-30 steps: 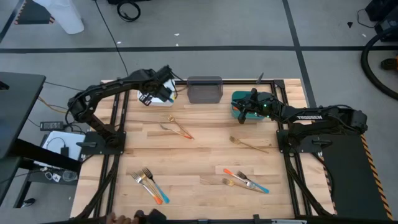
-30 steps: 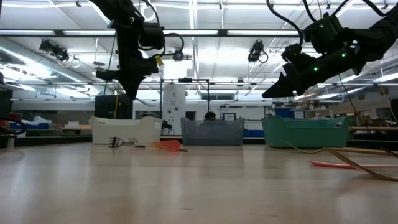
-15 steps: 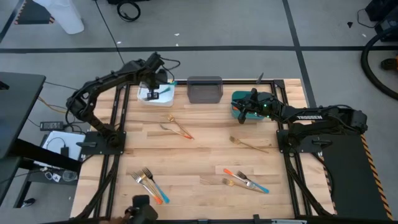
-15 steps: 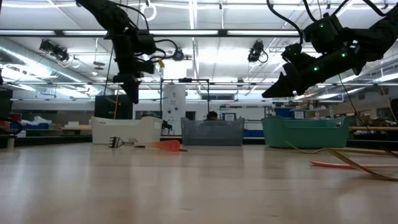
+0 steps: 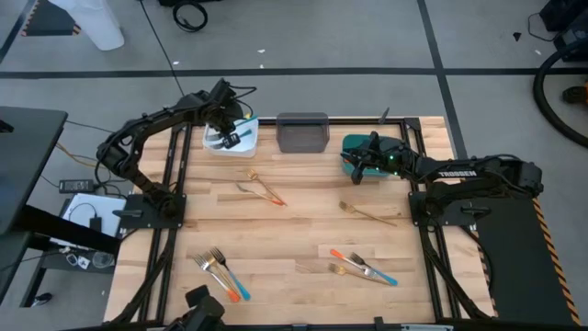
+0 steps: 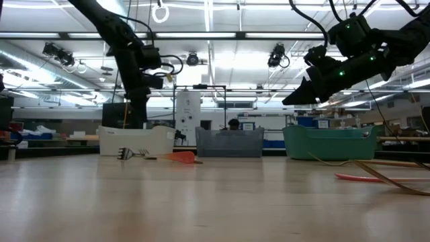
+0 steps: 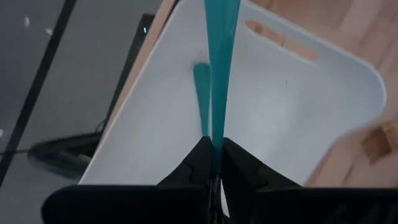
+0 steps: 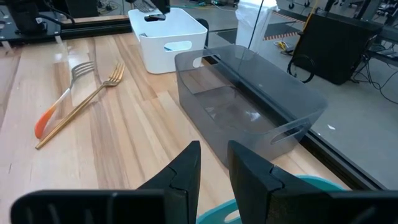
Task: Sort silverware by color (type)
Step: Put the blue fork into the white bin
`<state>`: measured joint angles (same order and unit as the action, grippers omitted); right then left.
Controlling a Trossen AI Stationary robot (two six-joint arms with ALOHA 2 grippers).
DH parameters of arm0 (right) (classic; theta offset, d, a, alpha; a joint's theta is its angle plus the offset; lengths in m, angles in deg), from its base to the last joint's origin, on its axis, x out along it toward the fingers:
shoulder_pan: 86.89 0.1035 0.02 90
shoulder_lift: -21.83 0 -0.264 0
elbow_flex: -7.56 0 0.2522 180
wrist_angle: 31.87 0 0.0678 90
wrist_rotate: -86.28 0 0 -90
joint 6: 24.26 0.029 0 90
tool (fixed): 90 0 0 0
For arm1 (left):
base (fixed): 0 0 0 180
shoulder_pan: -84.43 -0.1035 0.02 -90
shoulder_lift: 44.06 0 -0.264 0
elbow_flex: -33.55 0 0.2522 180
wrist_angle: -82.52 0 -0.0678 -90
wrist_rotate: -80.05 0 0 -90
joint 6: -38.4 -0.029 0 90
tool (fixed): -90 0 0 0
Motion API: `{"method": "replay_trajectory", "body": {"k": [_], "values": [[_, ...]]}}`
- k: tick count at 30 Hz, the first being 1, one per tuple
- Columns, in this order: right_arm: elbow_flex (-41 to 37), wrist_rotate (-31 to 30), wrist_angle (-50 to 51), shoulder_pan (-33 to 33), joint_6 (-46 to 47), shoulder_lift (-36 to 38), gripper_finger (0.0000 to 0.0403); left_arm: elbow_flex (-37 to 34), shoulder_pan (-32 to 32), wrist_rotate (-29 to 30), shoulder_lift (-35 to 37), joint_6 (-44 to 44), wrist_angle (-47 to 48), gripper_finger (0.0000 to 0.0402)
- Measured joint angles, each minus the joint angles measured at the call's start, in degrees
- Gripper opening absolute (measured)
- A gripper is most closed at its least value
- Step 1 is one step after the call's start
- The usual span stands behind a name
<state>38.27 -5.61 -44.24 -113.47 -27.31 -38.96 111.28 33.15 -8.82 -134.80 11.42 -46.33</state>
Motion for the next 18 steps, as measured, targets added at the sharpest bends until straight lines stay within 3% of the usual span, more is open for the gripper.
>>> {"method": "replay_trajectory", "body": {"k": [18], "values": [[0.0, 0.0, 0.0, 0.0, -0.1, 0.0, 0.0091, -7.2, -0.1, 0.3, 0.0, 0.5, -8.1, 0.0029]]}}
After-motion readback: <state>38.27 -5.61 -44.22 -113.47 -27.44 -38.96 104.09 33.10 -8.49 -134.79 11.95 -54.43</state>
